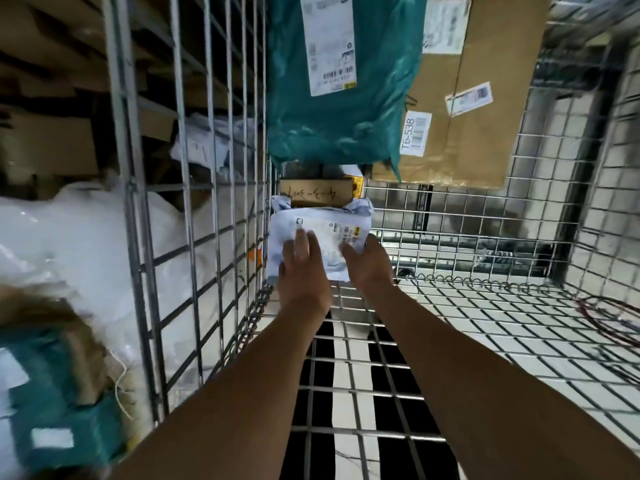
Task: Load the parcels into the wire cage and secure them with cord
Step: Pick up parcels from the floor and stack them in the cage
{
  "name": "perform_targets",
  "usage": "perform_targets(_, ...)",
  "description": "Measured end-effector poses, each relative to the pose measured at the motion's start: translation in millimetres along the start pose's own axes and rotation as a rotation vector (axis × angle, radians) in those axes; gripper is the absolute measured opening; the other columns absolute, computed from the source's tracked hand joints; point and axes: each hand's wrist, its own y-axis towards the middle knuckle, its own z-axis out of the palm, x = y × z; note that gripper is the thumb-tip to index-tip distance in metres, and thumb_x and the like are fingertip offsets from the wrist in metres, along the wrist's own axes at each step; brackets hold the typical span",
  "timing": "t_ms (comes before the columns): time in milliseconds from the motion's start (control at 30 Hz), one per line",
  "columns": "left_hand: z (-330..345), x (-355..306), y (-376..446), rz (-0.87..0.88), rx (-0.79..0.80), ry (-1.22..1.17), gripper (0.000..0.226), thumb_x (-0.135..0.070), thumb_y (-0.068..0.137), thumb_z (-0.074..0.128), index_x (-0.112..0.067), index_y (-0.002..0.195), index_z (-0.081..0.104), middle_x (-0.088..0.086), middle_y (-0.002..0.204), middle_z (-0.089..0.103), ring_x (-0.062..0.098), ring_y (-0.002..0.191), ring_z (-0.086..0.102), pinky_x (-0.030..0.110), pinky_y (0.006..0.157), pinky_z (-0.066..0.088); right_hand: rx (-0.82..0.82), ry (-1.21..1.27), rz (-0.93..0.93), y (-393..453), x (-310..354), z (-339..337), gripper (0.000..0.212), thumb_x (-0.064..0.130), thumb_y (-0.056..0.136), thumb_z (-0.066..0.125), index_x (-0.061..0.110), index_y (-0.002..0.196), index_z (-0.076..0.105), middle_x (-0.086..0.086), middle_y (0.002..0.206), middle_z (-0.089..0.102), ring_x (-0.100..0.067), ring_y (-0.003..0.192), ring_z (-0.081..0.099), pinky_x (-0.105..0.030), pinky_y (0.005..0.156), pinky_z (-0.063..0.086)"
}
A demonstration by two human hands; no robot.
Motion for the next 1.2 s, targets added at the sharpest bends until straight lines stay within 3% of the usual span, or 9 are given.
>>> perform_targets(100,3.6,0.7,13.3,-0.029,0.111,-0.067,0.116,-0.033,0.085,0.073,-0.02,0.161,-0.015,-0.004,0.166,-0.03,0.027,0.155,-0.019,0.056,0.123,0.011,-0.063,-0.032,0.012,6.8,9.0,5.4,0.039,0.046,0.093,0.063,0.014,0.115,0.06,-0.011,0.115,0.069,-0.034,0.104,0.065,-0.038,0.082,0.051)
perform_targets(233,17.7,-4.1,19.0,-0.046,0.13,-0.05,0.118,-0.063,0.086,0.057,-0.016,0.157,-0.025,0.005,0.162,-0.039,0.033,0.151,-0.032,0.055,0.122,-0.011,-0.058,-0.028,-0.018,9.1,5.3,8.3,0.037,0.045,0.093,0.063,0.015,0.114,0.061,-0.01,0.114,0.069,-0.033,0.103,0.064,-0.035,0.076,0.048)
perform_targets(367,16.9,-4.9,15.9,-0.08,0.097,-0.05,0.098,-0.043,0.093,0.05,-0.017,0.16,-0.017,0.001,0.165,-0.034,0.03,0.154,-0.025,0.056,0.124,-0.004,0.083,-0.054,-0.014,4.9,3.0,-2.6,0.05,0.048,0.098,0.056,0.009,0.129,0.058,-0.016,0.126,0.067,-0.037,0.116,0.062,-0.037,0.09,0.049)
perform_targets(533,-26.1,-13.1,-12.0,-0.063,0.066,-0.011,0.072,-0.049,0.105,0.024,-0.02,0.162,-0.009,0.001,0.17,-0.02,0.027,0.157,-0.014,0.05,0.127,0.002,0.128,-0.157,0.022,-24.5,25.0,-50.1,0.07,0.055,0.104,0.034,0.006,0.154,0.031,-0.023,0.155,0.04,-0.038,0.14,0.044,-0.043,0.11,0.039)
perform_targets(600,-63.3,-28.1,-29.6,-0.06,0.061,-0.047,0.069,-0.051,0.106,0.018,-0.021,0.163,-0.006,-0.001,0.171,-0.015,0.024,0.158,-0.011,0.047,0.127,0.004,0.091,-0.162,-0.02,-44.2,44.3,-83.6,0.074,0.058,0.104,0.03,0.008,0.158,0.024,-0.021,0.159,0.036,-0.036,0.144,0.04,-0.046,0.115,0.036)
perform_targets(700,-143.9,-58.9,-57.2,0.0,-0.024,-0.135,0.069,-0.05,0.106,0.022,-0.016,0.164,0.006,0.004,0.172,0.002,0.025,0.158,0.003,0.046,0.127,0.012,0.06,-0.084,-0.13,-78.7,93.2,-146.0,0.069,0.057,0.102,0.034,0.009,0.152,0.035,-0.016,0.152,0.045,-0.034,0.137,0.046,-0.046,0.113,0.039)
perform_targets(833,-285.2,-103.5,-107.7,0.127,-0.29,-0.194,0.066,-0.05,0.107,0.022,-0.013,0.162,0.017,0.008,0.169,0.019,0.028,0.155,0.018,0.047,0.125,0.02,-0.079,-0.136,-0.392,-140.3,194.0,-247.7,0.069,0.059,0.104,0.03,0.002,0.138,0.047,-0.024,0.138,0.055,-0.037,0.124,0.056,-0.039,0.093,0.044)
perform_targets(1000,-452.8,-128.3,-199.9,0.202,-0.577,-0.15,0.066,-0.052,0.107,0.017,-0.016,0.162,0.017,0.002,0.17,0.016,0.021,0.156,0.015,0.04,0.127,0.014,-0.192,-0.26,-0.701,-249.1,315.7,-353.9,0.076,0.063,0.102,0.025,0.005,0.149,0.04,-0.021,0.155,0.042,-0.036,0.141,0.043,-0.041,0.113,0.034)
perform_targets(1200,-546.6,-58.5,-320.6,0.131,-0.801,-0.245,0.063,-0.046,0.108,0.017,-0.017,0.164,0.011,0.0,0.172,0.009,0.02,0.157,0.009,0.04,0.127,0.01,-0.253,-0.441,-0.982,-376.2,406.9,-398.5,0.082,0.066,0.101,0.022,0.01,0.161,0.02,-0.007,0.169,0.018,-0.023,0.154,0.02,-0.037,0.123,0.016)
